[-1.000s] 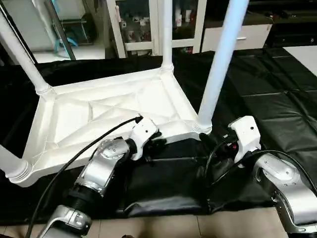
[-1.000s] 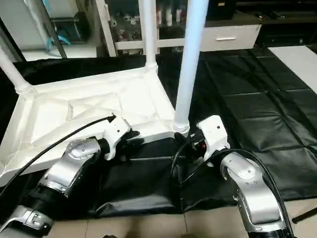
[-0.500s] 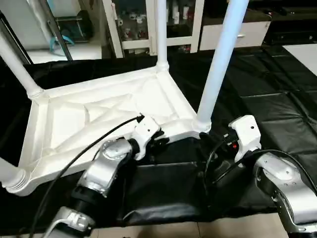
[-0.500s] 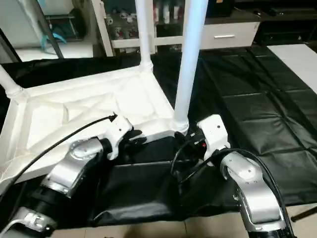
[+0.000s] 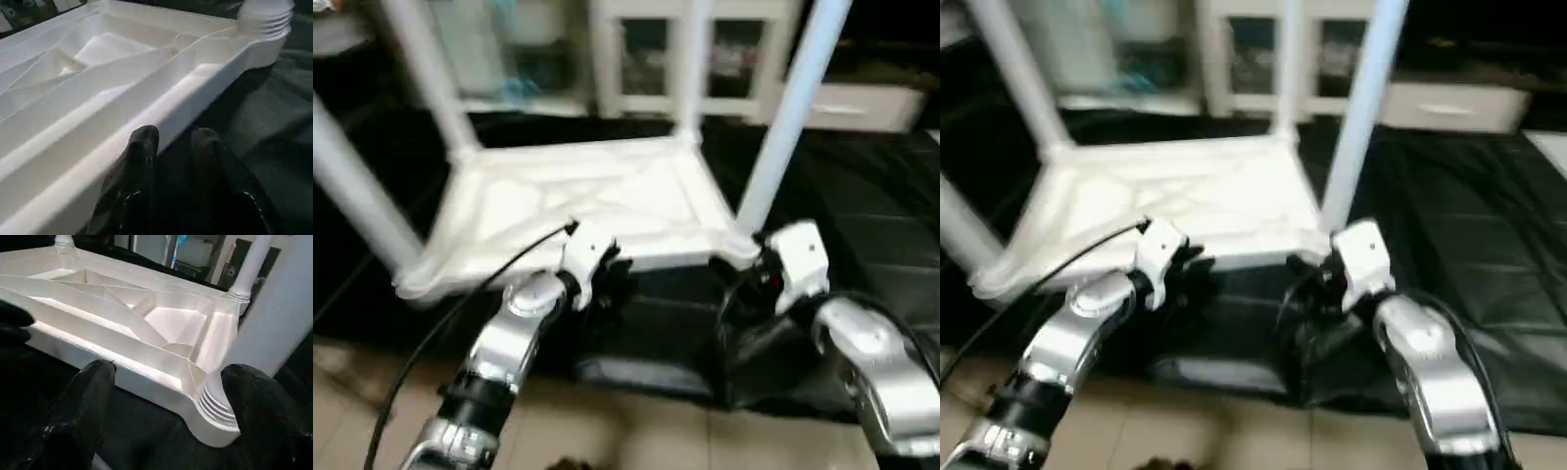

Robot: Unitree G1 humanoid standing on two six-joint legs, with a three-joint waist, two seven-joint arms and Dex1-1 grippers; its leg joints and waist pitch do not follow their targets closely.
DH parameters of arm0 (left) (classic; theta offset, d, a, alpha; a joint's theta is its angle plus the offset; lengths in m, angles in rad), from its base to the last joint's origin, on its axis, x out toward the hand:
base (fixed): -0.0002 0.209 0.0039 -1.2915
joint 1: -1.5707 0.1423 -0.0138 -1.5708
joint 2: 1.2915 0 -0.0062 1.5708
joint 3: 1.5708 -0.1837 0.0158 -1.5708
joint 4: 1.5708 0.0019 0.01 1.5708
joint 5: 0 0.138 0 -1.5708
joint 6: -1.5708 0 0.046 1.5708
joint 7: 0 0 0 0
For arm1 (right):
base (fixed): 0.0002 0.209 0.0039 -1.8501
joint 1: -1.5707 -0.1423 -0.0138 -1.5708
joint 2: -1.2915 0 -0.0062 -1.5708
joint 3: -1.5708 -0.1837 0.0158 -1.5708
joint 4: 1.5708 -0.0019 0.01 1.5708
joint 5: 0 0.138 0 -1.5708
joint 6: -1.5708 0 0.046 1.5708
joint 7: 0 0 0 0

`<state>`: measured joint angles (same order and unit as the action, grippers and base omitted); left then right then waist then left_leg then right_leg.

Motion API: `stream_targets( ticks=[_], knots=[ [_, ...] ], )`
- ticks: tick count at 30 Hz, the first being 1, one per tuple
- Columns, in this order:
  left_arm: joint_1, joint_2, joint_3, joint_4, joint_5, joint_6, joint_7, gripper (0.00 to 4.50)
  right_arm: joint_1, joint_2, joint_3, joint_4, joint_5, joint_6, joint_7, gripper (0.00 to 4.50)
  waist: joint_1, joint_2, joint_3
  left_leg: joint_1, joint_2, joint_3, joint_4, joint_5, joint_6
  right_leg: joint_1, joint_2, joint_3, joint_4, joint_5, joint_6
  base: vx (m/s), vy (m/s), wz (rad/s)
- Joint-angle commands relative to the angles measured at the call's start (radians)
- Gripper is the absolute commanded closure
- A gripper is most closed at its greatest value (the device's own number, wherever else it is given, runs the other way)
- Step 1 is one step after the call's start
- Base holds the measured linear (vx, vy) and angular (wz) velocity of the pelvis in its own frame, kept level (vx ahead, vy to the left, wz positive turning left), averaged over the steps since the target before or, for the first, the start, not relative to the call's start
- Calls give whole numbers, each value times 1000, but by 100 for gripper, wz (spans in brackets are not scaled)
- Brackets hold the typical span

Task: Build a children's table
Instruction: Rotate table base

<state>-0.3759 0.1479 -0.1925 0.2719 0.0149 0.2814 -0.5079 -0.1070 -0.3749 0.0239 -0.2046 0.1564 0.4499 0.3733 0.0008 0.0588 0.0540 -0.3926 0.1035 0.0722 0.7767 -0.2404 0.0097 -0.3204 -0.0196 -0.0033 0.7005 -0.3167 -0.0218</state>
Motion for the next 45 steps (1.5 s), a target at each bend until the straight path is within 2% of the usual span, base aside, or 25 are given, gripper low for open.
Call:
stream_targets(
  ticks=[1, 2, 3, 4, 6, 10, 20, 23, 25, 27, 29, 30, 31, 32, 33, 34, 35, 36, 37, 38, 39, 40, 41, 42, 45],
  knots=[
    [-9, 3, 36, -66, -7, 25, 37, 310, 21, 10, -16, -27, 2, 24, -21, 71, 17, -48, -45, -17, 20, 3, -88, -65, 28, 22, -117, 153, -192, -602, -17, -66, -134, 27],
    [-8, 1, 38, -72, -9, 28, 41, 310, 22, 10, -17, -30, 2, 25, -22, 71, 22, -37, -55, 2, 32, 2, -124, -67, 30, 25, -101, 142, -175, -475, -19, -66, -134, 27],
    [-4, -6, 47, -94, -18, 44, 51, 310, 29, 14, -20, -40, 3, 28, -26, 71, 26, -22, -84, 51, 52, 9, -161, 36, 77, 13, -53, 111, -152, -107, -31, -105, -104, 45],
    [-2, -11, 51, -106, -23, 55, 56, 310, 33, 16, -22, -45, 3, 30, -29, 71, 9, 2, -76, 65, 110, -5, -187, 82, 115, -18, -62, 83, -129, 122, -113, -100, -44, 36],
    [4, -27, 72, -126, -31, 20, 93, 310, 44, 23, -28, -67, 7, 36, -38, 71, -1, 3, -60, 35, 123, 8, -202, -36, 97, -5, -95, 67, -143, 86, -186, -83, -24, 24],
    [15, -60, 120, -168, -51, -40, 157, 310, 62, 39, -41, -108, 12, 27, -60, 71, -1, 3, -46, 49, 117, 33, -219, -211, -12, -19, -94, 60, -171, -221, -172, 0, 0, 0],
    [155, -147, 174, -368, -62, -48, 302, 310, 83, 134, -74, -168, -12, -1, -183, 71, -16, -15, -63, 26, 126, 42, -223, -59, 51, -7, -115, 38, -148, 109, -196, 0, 0, 0],
    [157, -164, 168, -355, -43, -55, 337, 310, 61, 143, -71, -157, -15, 2, -191, 71, -32, -9, -52, 66, 141, 33, -249, -285, 13, -4, -79, 12, -161, -111, -200, 0, 0, 0],
    [155, -171, 162, -358, -37, -51, 349, 310, 57, 141, -71, -154, -16, 2, -184, 71, -61, 1, -26, 137, 193, -7, -296, -573, -20, -31, -60, -25, -153, -237, -162, 0, 0, 0],
    [158, -175, 157, -364, -35, -47, 359, 310, 55, 137, -66, -151, -14, 0, -178, 71, -73, -4, -14, 141, 227, -40, -332, -720, -63, -18, -75, -30, -129, -203, -91, 30, -27, 1],
    [163, -179, 158, -371, -35, -39, 370, 310, 52, 132, -58, -149, -15, 0, -171, 71, -90, -25, -24, 131, 193, -22, -319, -647, -31, 1, -93, -16, -153, -157, -129, 68, -90, -2],
    [166, -182, 161, -373, -33, -38, 380, 310, 50, 131, -57, -149, -14, 2, -169, 71, -91, -43, -36, 84, 121, 29, -271, -484, 9, 47, -101, 8, -190, -151, -216, 103, -105, -5],
    [168, -183, 163, -374, -31, -37, 387, 310, 48, 131, -56, -149, -13, 4, -169, 71, -57, -69, -61, 1, 12, 80, -155, -166, 95, 134, -110, 60, -224, -97, -290, 130, -97, -3],
    [172, -190, 171, -374, -33, -38, 399, 310, 45, 128, -54, -148, -13, 8, -165, 71, -43, -68, -71, -36, 6, 71, -106, -62, 130, 160, -142, 92, -223, -28, -313, 130, -97, -3],
    [176, -194, 177, -375, -33, -41, 411, 310, 42, 125, -52, -146, -14, 11, -162, 71, -39, -82, -73, -86, 18, 48, -83, 101, 149, 154, -147, 81, -182, 228, -290, 112, -69, -5],
    [179, -195, 181, -377, -30, -42, 419, 310, 39, 125, -51, -145, -14, 14, -160, 71, -46, -69, -62, -83, 25, 41, -139, 235, 120, 102, -92, 12, -132, 485, -200, 0, 0, 0],
    [184, -195, 183, -381, -25, -44, 427, 310, 36, 123, -49, -144, -13, 18, -157, 71, -46, -58, -65, -53, 35, 35, -174, 276, 112, 75, -63, -21, -126, 517, -140, 0, 0, 0],
    [186, -195, 183, -383, -25, -47, 429, 310, 35, 122, -48, -144, -13, 19, -155, 71, -42, -22, -76, -14, 107, 0, -201, 318, 164, 52, -93, -31, -111, 516, -34, -80, -18, -13],
    [197, -200, 188, -394, -28, -56, 438, 310, 33, 117, -43, -142, -9, 21, -143, 71, -74, -37, -81, 26, 232, -84, -211, 373, 340, 0, -131, -10, -44, 430, 31, 0, 0, 0],
    [199, -201, 190, -396, -29, -57, 439, 310, 33, 116, -42, -142, -9, 21, -141, 71, -77, -32, -88, 69, 266, -117, -204, 435, 398, -39, -161, 16, -32, 351, 30, 0, 0, 0],
    [202, -202, 190, -400, -29, -56, 442, 310, 33, 113, -40, -141, -7, 21, -136, 71, -83, -54, -83, 69, 234, -109, -196, 489, 399, -56, -185, 51, -58, 308, 20, 0, 0, 0],
    [207, -201, 189, -404, -28, -56, 441, 310, 34, 110, -38, -140, -5, 21, -132, 71, -56, -69, -68, 8, 146, -38, -192, 337, 302, -18, -180, 42, -106, 354, -22, 0, 0, 0],
    [214, -200, 186, -410, -26, -53, 441, 310, 34, 107, -38, -139, -3, 19, -127, 71, -45, -76, -64, -13, 111, -9, -196, 230, 249, 5, -170, 29, -116, 352, -52, 0, 0, 0],
    [228, -198, 185, -428, -25, -47, 444, 310, 34, 103, -42, -134, 4, 22, -121, 71, -28, -102, -58, -17, 105, 11, -210, 49, 151, 22, -165, 12, -129, 244, -94, -55, 43, -6],
    [235, -188, 177, -439, -7, -36, 458, 310, 31, 103, -45, -126, 7, 24, -118, 71, -28, -89, -34, 16, 134, 22, -248, -214, 28, -3, -130, -2, -146, -77, -173, -65, 35, -7]
  ],
)
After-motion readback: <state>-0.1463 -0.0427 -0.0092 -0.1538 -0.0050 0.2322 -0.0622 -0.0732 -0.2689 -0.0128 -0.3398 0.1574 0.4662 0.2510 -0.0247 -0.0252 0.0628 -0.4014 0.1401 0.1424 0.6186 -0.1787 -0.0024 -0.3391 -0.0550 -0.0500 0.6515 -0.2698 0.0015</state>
